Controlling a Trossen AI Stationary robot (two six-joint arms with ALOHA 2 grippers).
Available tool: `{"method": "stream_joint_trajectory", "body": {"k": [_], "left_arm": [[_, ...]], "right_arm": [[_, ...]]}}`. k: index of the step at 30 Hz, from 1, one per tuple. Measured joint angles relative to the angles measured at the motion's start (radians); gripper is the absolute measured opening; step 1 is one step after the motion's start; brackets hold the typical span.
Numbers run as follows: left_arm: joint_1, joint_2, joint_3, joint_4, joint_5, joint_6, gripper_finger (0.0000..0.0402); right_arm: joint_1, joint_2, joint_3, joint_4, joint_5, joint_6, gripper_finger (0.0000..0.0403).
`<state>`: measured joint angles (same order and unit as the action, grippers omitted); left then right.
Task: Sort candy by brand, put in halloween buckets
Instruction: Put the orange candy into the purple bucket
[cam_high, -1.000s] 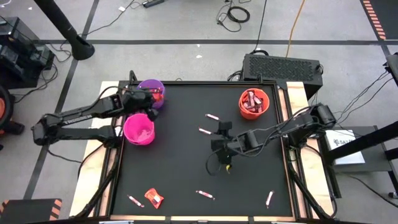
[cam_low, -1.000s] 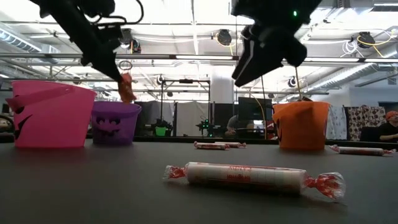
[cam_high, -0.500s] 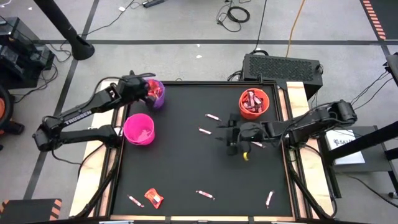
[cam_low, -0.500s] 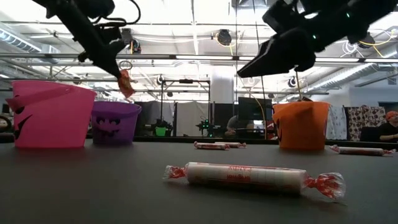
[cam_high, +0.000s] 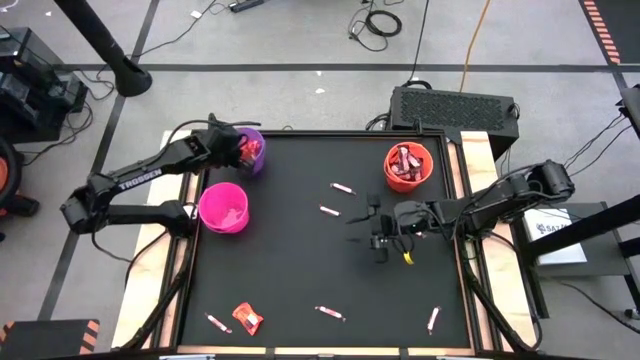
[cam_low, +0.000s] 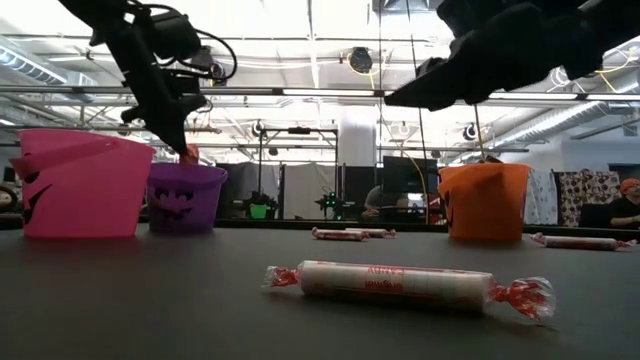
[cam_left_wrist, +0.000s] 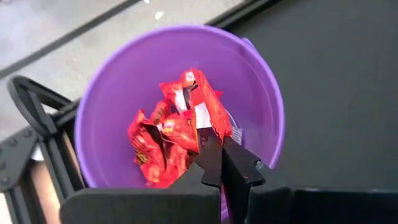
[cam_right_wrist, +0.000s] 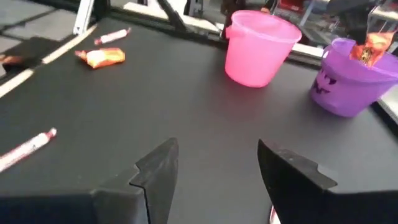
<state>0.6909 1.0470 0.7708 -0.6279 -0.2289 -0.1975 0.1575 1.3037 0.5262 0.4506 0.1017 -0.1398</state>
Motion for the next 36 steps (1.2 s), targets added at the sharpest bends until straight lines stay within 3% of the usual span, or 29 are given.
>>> {"method": "stream_joint_trajectory", "body": {"k": [6,18,23,30,36], "left_arm": [[-0.021,0.036,0.000,-0.003,0.019,-0.034,0.0026],[-0.046,0.038,0.002,-0.002,0.022,-0.072,0.0133],[-0.068,0.037,0.070,0.005,0.150,-0.090,0.0141],[-0.302,0.059,0.098,0.221,0.193,-0.058,0.0141],[-0.523,0.195,0.098,0.443,0.193,0.038,0.0141]], "right_arm": [[0.003,-0.003,0.000,-0.068,0.000,0.026,0.0212],[0.004,-0.002,0.000,-0.167,0.000,0.048,0.0212],[0.004,-0.002,0.000,-0.153,0.001,0.042,0.0212],[0.004,-0.002,0.000,-0.112,0.001,0.010,0.0212],[0.004,-0.002,0.000,-0.113,0.001,-0.003,0.0212]]}}
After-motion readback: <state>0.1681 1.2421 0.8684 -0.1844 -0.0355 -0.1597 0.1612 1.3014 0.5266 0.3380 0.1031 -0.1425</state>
